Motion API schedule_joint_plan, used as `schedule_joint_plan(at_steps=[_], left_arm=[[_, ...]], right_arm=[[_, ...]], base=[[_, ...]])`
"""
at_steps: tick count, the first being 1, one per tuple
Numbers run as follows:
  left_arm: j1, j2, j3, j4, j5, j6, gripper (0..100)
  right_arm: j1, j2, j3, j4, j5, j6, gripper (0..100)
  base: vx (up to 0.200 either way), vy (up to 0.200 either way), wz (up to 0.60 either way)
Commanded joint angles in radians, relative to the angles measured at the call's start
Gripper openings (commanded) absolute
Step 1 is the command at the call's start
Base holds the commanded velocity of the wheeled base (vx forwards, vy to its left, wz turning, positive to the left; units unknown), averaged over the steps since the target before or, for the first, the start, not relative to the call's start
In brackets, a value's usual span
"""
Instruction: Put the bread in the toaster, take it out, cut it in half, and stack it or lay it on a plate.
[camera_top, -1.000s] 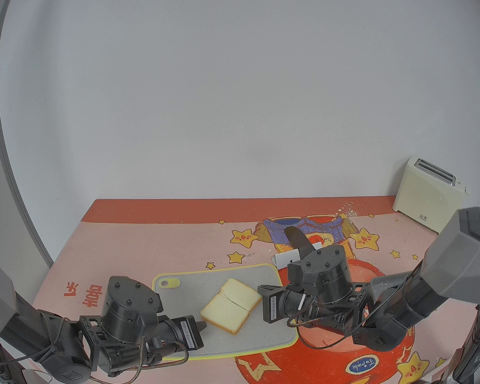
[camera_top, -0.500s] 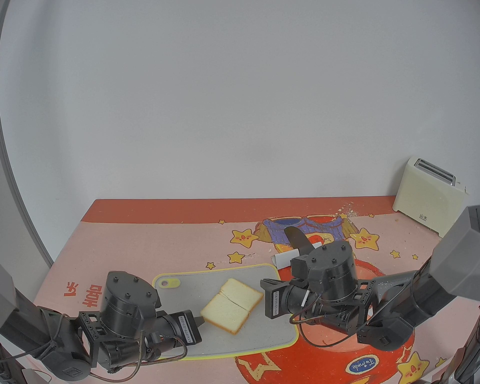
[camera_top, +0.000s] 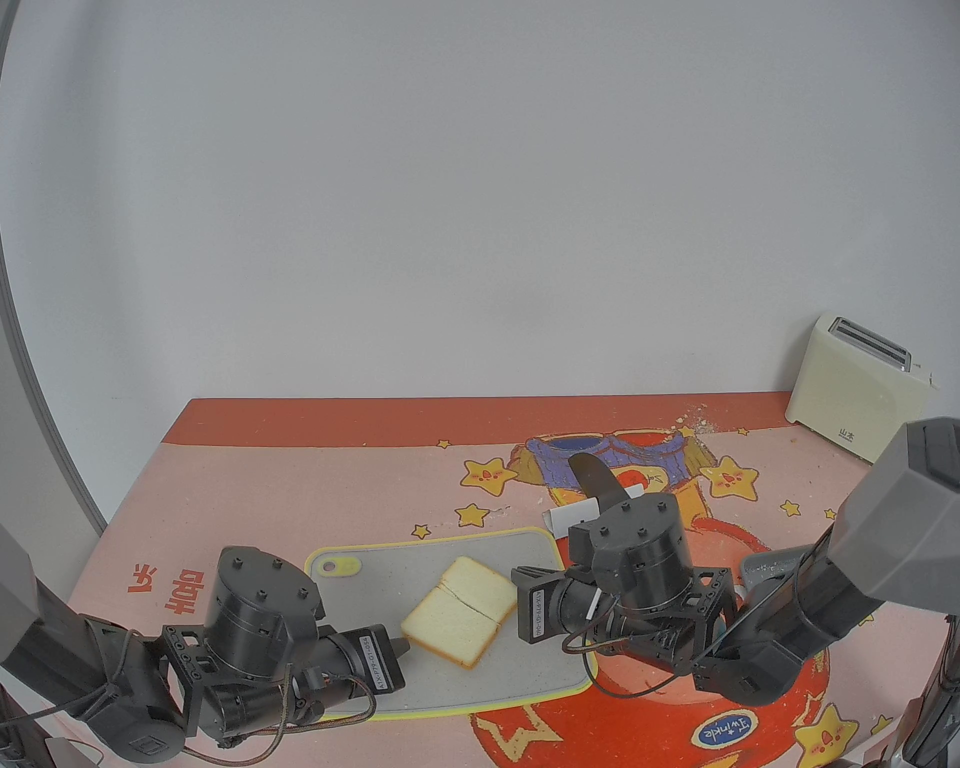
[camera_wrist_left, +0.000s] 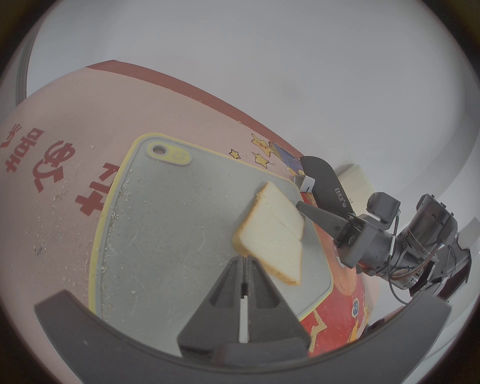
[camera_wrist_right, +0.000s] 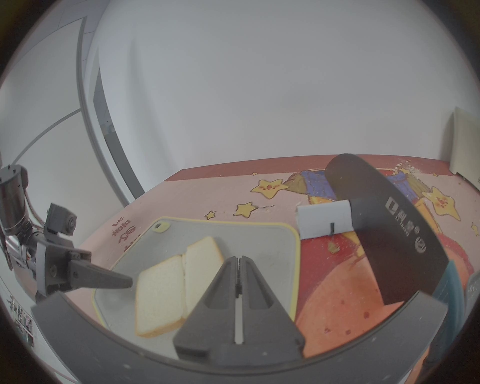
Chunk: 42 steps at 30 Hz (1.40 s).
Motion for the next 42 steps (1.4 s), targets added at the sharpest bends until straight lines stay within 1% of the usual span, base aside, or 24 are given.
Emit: schedule_joint_plan(at_steps=[1, 12, 26, 27, 28, 29, 35, 39, 42], left_arm=[[0.000, 0.013, -0.006, -0.001, 0.000, 0.000, 0], [0.002, 0.033, -0.013, -0.004, 0.000, 0.000, 0], [0.009, 0.031, -0.029, -0.008, 0.005, -0.002, 0], [0.012, 0.031, -0.029, -0.008, 0.005, -0.002, 0], [0.034, 0.031, -0.032, -0.008, 0.005, 0.000, 0], [0.040, 0.033, -0.033, -0.008, 0.005, 0.000, 0], [0.057, 0.036, -0.041, -0.005, 0.003, 0.000, 0], [0.086, 0.037, -0.052, -0.005, 0.002, 0.000, 0], [0.097, 0.056, -0.058, -0.012, 0.002, 0.003, 0]], right_arm=[[0.000, 0.013, -0.003, 0.001, 0.000, 0.010, 0], [0.006, 0.000, 0.006, 0.003, 0.002, 0.018, 0], [0.028, -0.052, 0.048, 0.012, 0.005, 0.018, 0], [0.029, -0.052, 0.049, 0.012, 0.005, 0.018, 0], [0.039, -0.053, 0.054, 0.012, 0.005, 0.018, 0], [0.042, -0.053, 0.058, 0.012, 0.005, 0.018, 0], [0.065, -0.050, 0.077, 0.013, 0.006, 0.018, 0], [0.078, -0.053, 0.091, 0.013, 0.011, 0.019, 0], [0.101, -0.070, 0.103, 0.013, 0.014, 0.021, 0]], base=[[0.000, 0.000, 0.00], [0.000, 0.000, 0.00], [0.000, 0.000, 0.00], [0.000, 0.000, 0.00], [0.000, 0.000, 0.00], [0.000, 0.000, 0.00], [0.000, 0.000, 0.00], [0.000, 0.000, 0.00], [0.000, 0.000, 0.00]])
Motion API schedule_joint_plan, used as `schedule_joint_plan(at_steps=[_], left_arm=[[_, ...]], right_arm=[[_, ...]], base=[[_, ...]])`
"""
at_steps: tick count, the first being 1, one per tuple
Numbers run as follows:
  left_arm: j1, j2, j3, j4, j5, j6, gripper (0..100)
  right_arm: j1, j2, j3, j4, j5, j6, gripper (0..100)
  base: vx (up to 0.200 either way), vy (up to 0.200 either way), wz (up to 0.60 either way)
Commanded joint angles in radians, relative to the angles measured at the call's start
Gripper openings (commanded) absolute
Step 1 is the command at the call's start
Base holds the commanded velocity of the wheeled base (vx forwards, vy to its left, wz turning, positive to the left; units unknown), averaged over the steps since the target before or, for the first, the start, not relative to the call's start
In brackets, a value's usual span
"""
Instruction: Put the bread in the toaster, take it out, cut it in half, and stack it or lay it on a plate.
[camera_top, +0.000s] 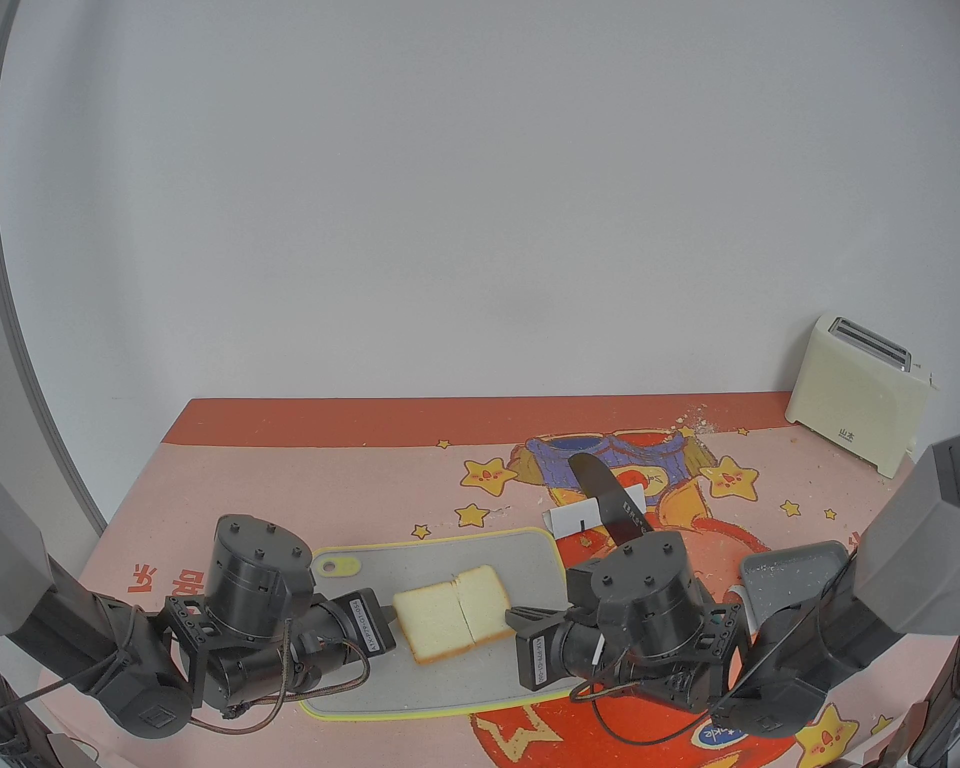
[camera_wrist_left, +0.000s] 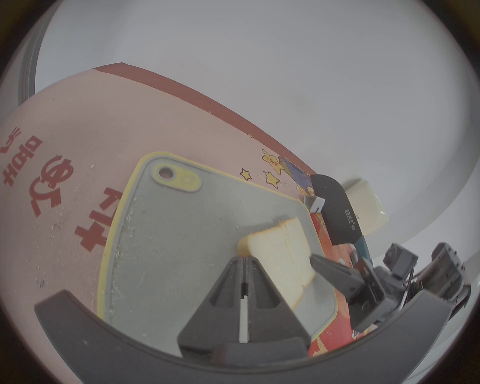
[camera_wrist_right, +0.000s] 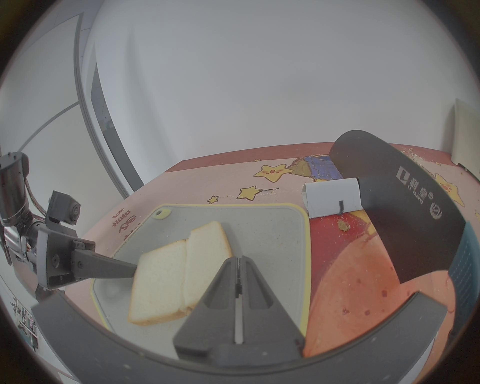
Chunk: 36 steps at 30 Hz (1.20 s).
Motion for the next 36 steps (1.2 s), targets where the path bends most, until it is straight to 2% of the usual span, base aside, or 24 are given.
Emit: schedule_joint_plan(at_steps=[1, 5, 13, 20, 24, 36], left_arm=[[0.014, 0.019, -0.009, -0.006, 0.000, 0.002, 0], [0.013, 0.011, -0.002, -0.002, -0.003, 0.002, 0], [0.013, 0.002, 0.011, 0.011, -0.003, 0.008, 0], [0.002, 0.006, 0.013, 0.008, -0.004, 0.008, 0], [-0.002, 0.005, 0.014, 0.012, -0.004, 0.008, 0], [-0.004, 0.005, 0.014, 0.011, -0.004, 0.008, 0]], right_arm=[[0.024, -0.022, 0.012, 0.001, 0.003, 0.003, 0], [0.019, -0.052, 0.008, -0.002, -0.001, 0.004, 0], [-0.055, -0.056, -0.037, -0.006, -0.010, 0.006, 0], [-0.055, 0.002, -0.064, -0.009, -0.013, 0.023, 0], [-0.055, 0.033, -0.081, -0.006, -0.048, 0.035, 0], [-0.039, 0.059, -0.080, -0.002, -0.053, 0.041, 0]], base=[[0.000, 0.000, 0.00], [0.000, 0.000, 0.00], [0.000, 0.000, 0.00], [0.000, 0.000, 0.00], [0.000, 0.000, 0.00], [0.000, 0.000, 0.00]])
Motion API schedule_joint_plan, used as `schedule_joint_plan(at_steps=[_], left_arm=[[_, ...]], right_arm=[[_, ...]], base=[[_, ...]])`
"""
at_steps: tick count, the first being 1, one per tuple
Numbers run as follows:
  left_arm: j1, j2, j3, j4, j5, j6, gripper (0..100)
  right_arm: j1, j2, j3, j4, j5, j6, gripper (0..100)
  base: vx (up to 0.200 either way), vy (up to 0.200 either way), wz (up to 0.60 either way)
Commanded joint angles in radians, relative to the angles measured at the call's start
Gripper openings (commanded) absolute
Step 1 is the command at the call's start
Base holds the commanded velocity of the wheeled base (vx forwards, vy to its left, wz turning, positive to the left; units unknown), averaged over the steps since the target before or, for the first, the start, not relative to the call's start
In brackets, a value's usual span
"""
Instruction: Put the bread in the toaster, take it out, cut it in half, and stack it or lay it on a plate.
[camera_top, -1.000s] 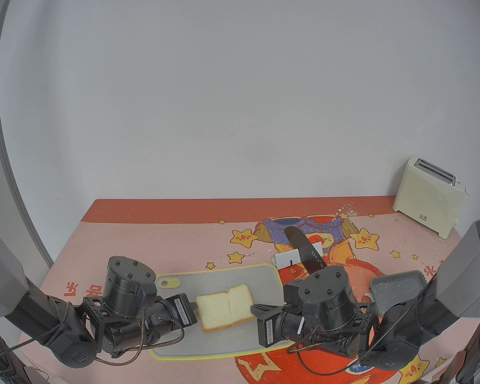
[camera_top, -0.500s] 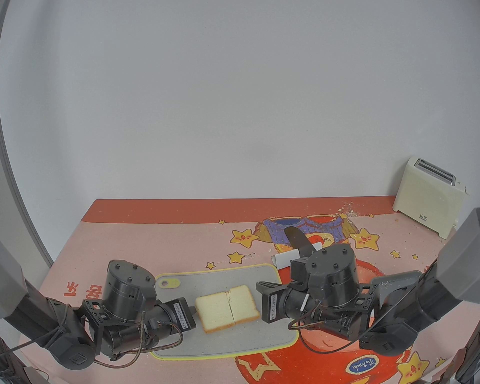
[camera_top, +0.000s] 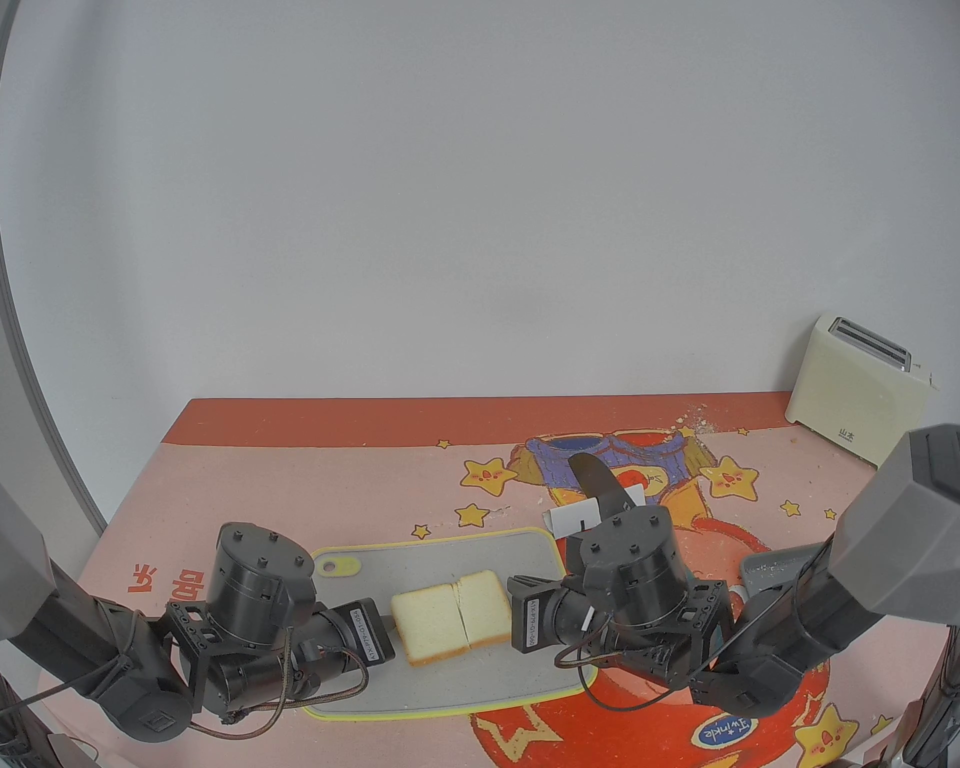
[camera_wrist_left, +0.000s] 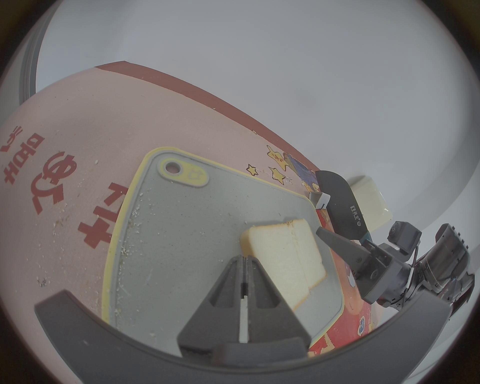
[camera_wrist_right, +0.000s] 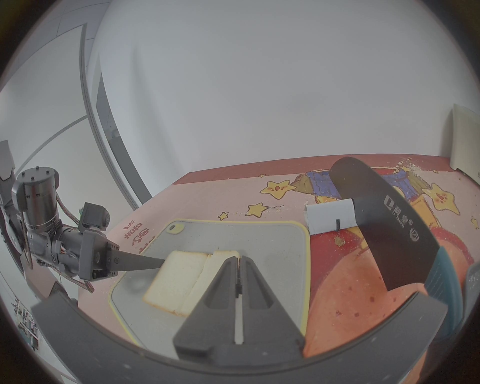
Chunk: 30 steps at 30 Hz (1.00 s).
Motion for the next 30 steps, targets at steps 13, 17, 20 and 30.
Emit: schedule_joint_plan(at_steps=[13, 17, 20, 30], left_arm=[[-0.008, -0.001, 0.000, 0.000, 0.000, 0.000, 0], [-0.014, 0.002, 0.000, 0.000, 0.000, 0.000, 0], [-0.014, 0.004, 0.000, 0.000, 0.000, -0.002, 0], [-0.035, 0.004, 0.000, -0.002, -0.001, -0.007, 0]], right_arm=[[0.007, 0.009, 0.004, 0.002, 0.001, 0.000, 0], [0.023, 0.006, 0.004, 0.002, 0.002, 0.017, 0], [0.035, 0.005, 0.003, 0.002, 0.005, 0.027, 0], [0.047, -0.004, -0.002, -0.004, 0.011, 0.040, 0]], base=[[0.000, 0.000, 0.00], [0.000, 0.000, 0.00], [0.000, 0.000, 0.00], [0.000, 0.000, 0.00]])
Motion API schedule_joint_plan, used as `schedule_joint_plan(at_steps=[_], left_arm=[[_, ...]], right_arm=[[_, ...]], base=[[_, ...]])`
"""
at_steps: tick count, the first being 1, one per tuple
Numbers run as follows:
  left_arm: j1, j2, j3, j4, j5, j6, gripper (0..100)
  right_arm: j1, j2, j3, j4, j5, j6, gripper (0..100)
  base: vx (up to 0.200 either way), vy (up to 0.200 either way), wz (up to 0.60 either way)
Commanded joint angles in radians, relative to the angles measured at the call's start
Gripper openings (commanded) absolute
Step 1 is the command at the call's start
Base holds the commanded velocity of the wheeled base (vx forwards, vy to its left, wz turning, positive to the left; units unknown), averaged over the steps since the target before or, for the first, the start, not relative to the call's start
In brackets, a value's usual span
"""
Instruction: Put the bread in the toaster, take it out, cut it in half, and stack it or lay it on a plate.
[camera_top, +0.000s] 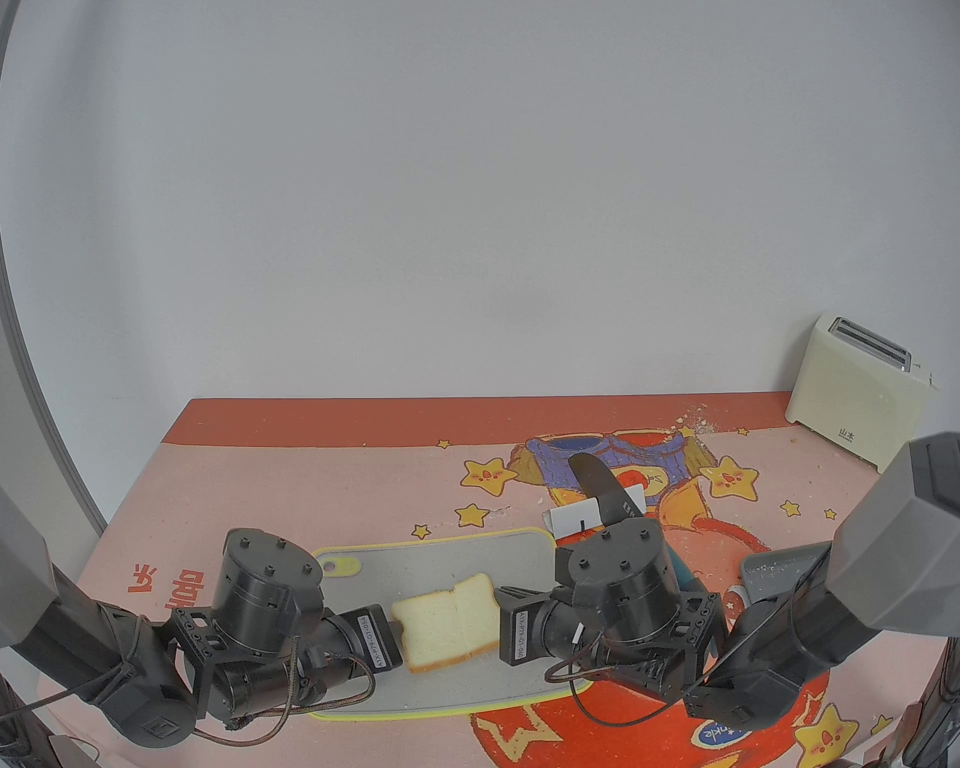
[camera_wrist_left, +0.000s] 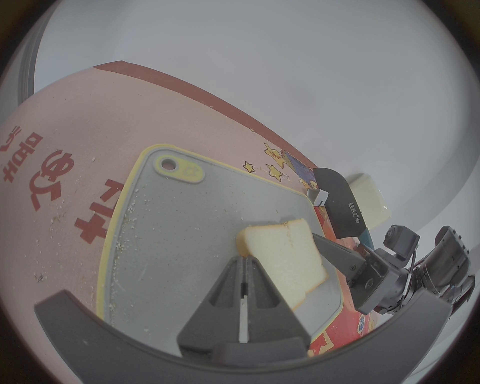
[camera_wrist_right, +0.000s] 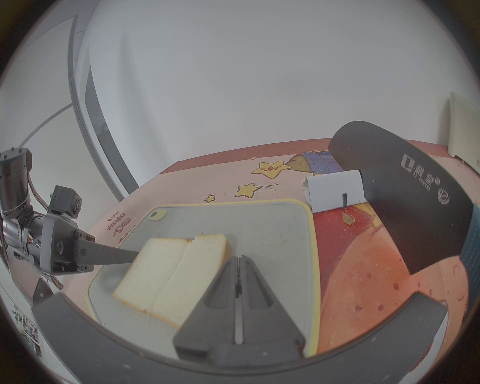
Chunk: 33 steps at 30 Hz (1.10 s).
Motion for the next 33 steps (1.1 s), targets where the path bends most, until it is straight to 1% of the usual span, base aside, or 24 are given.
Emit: schedule_joint_plan(at_steps=[1, 3, 7, 11, 12, 15, 16, 17, 18, 19, 21, 24, 26, 33], left_arm=[[-0.010, 0.002, 0.000, -0.002, 0.000, -0.001, 0], [-0.013, 0.002, 0.000, -0.001, 0.000, -0.001, 0], [-0.015, 0.004, 0.001, -0.002, 0.000, -0.001, 0], [-0.015, 0.004, 0.001, -0.002, 0.000, -0.001, 0], [-0.015, 0.004, 0.000, -0.002, 0.000, -0.001, 0], [-0.015, 0.005, 0.000, -0.002, 0.000, -0.001, 0], [-0.015, 0.005, 0.000, -0.002, 0.000, -0.001, 0], [-0.015, 0.005, 0.001, -0.002, 0.000, -0.001, 0], [-0.015, 0.005, 0.001, -0.002, 0.000, -0.001, 0], [-0.015, 0.005, 0.001, -0.001, 0.000, -0.001, 0], [-0.015, 0.005, 0.001, -0.001, 0.001, -0.001, 0], [-0.015, 0.007, 0.001, -0.001, 0.001, -0.001, 0], [-0.015, 0.007, 0.001, -0.001, 0.001, -0.001, 0], [-0.015, 0.005, 0.001, -0.001, 0.001, -0.001, 0]], right_arm=[[0.010, -0.010, -0.003, -0.002, 0.001, 0.008, 0], [0.015, -0.016, -0.003, -0.002, 0.001, 0.012, 0], [0.050, -0.042, -0.003, -0.003, 0.002, 0.018, 0], [0.089, -0.082, 0.000, -0.003, 0.013, 0.046, 0], [0.102, -0.096, 0.003, -0.003, 0.025, 0.055, 0], [0.148, -0.151, 0.024, -0.003, 0.084, 0.086, 0], [0.148, -0.151, 0.024, -0.003, 0.084, 0.086, 0], [0.153, -0.173, 0.040, -0.003, 0.111, 0.095, 0], [0.145, -0.194, 0.043, -0.003, 0.142, 0.101, 0], [0.136, -0.200, 0.041, -0.003, 0.144, 0.101, 0], [0.112, -0.200, 0.038, -0.002, 0.142, 0.100, 0], [0.056, -0.193, 0.037, 0.009, 0.137, 0.087, 0], [0.035, -0.185, 0.032, 0.011, 0.137, 0.081, 0], [0.026, -0.156, 0.017, 0.015, 0.120, 0.078, 0]], base=[[0.000, 0.000, 0.00], [0.000, 0.000, 0.00], [0.000, 0.000, 0.00], [0.000, 0.000, 0.00], [0.000, 0.000, 0.00], [0.000, 0.000, 0.00], [0.000, 0.000, 0.00], [0.000, 0.000, 0.00], [0.000, 0.000, 0.00], [0.000, 0.000, 0.00], [0.000, 0.000, 0.00], [0.000, 0.000, 0.00], [0.000, 0.000, 0.00], [0.000, 0.000, 0.00]])
